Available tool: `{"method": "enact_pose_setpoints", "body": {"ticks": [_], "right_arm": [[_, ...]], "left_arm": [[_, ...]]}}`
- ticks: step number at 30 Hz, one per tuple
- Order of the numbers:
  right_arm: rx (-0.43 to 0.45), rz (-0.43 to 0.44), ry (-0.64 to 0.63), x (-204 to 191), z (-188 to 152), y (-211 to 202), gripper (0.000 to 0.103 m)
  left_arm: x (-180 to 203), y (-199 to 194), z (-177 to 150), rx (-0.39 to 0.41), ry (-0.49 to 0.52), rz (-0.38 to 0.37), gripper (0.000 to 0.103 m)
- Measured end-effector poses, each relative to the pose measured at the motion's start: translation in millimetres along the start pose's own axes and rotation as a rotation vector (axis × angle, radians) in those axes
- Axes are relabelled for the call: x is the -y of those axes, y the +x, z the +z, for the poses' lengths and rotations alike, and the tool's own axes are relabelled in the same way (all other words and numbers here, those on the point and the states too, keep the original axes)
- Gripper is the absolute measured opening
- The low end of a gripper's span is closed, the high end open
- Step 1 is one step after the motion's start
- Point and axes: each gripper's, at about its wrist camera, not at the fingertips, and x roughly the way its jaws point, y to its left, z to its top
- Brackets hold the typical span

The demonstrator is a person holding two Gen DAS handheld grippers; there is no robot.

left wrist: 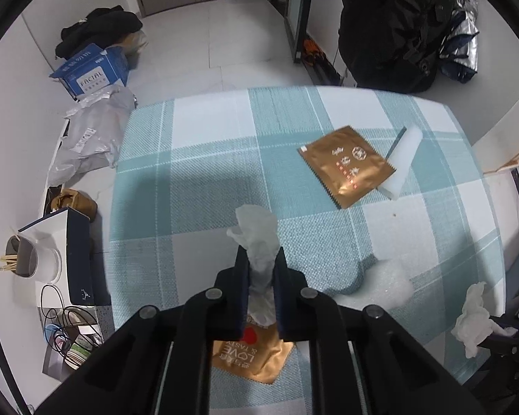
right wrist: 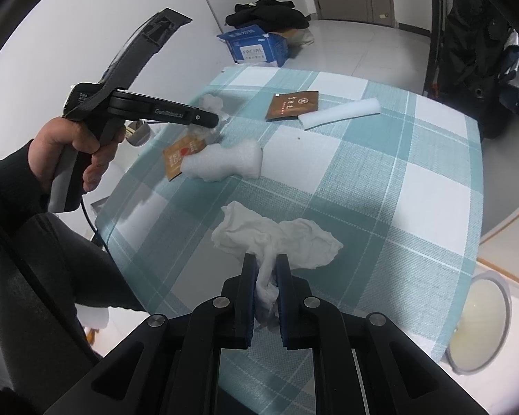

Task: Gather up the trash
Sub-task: 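Grasp the other white tissue with the left gripper while the right holds its tissue, then carry both white tissues over the white bin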

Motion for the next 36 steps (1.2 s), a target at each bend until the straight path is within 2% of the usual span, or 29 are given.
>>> {"method": "enact_pose_setpoints", "body": {"ticks": [12, 23, 27, 33, 36], "right_arm": [[0.049, -0.006, 0.049, 3, 3, -8, 0.01], [0.092, 0.044, 0.052, -8, 12, -24, 0.009], [0.134, 0.027, 0.032, -10, 18, -42, 0.009], [0.225, -0.003, 0.047, 4, 23, -90, 0.009], [0.277, -0.037, 0.047, 15, 25, -119, 0.009]], "left_arm": [[-8, -39, -11, 0.116, -0.094, -0.04, 0.008], [16, -91, -27, 0.244, -0.069, -0.082, 0.008], [28, -109, -28, 0.289, -0.053, -0.097, 0.008], [54, -135, -24, 0.37, -0.026, -0.078, 0.008], [75, -146, -20, 0.401, 0.016, -0.107, 0.008]]}}
